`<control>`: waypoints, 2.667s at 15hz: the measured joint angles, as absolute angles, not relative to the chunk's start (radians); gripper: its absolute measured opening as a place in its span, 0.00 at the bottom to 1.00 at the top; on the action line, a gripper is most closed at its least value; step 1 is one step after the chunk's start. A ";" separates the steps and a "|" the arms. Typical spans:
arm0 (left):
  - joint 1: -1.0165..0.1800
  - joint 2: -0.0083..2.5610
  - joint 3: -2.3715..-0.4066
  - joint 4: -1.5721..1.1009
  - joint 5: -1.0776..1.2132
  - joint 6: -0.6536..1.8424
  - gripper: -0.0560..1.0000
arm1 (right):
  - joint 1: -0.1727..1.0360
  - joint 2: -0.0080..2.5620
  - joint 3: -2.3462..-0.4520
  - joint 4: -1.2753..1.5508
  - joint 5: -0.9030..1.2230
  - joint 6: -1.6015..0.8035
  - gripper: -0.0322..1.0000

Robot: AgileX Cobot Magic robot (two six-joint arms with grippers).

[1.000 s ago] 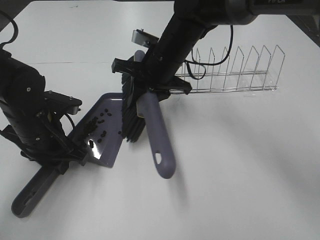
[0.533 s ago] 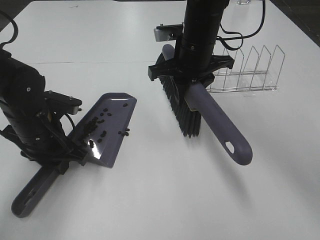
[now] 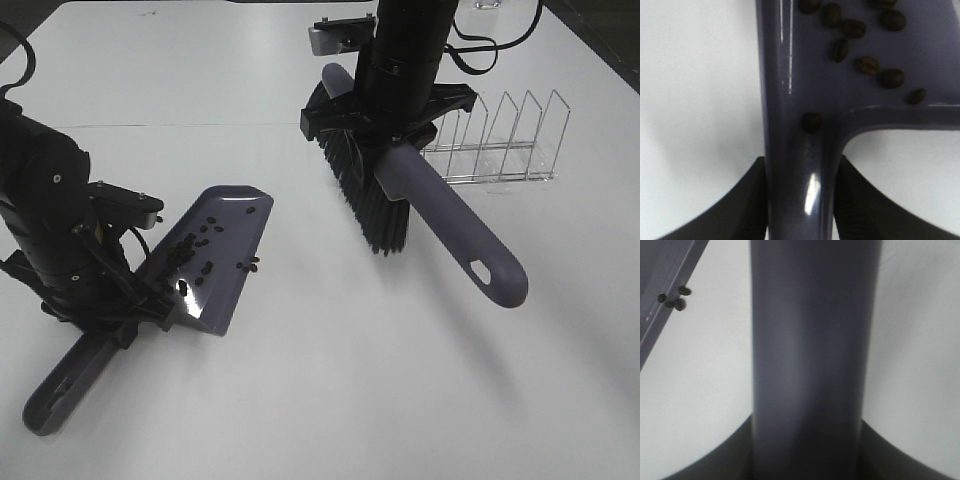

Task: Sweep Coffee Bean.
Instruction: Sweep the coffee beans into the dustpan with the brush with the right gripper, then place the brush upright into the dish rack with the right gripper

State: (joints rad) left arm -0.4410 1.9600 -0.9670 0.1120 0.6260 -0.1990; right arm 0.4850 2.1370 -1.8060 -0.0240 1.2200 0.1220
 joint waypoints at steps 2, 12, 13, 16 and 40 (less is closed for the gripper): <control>-0.441 1.960 -0.967 0.112 0.627 -0.223 0.37 | 0.485 2.145 -1.806 -0.128 1.221 0.162 0.32; -0.441 1.960 -0.967 0.110 0.633 -0.247 0.37 | 0.537 2.328 -1.810 -0.039 1.136 0.238 0.32; -0.441 1.960 -0.967 0.110 0.633 -0.247 0.37 | 0.551 2.342 -1.810 0.020 1.106 0.234 0.32; -0.441 1.960 -0.967 0.110 0.633 -0.247 0.37 | 0.556 2.374 -1.810 0.226 1.015 0.191 0.32; -0.441 1.960 -0.967 0.108 0.633 -0.254 0.37 | 0.544 2.372 -2.221 0.098 1.221 0.082 0.32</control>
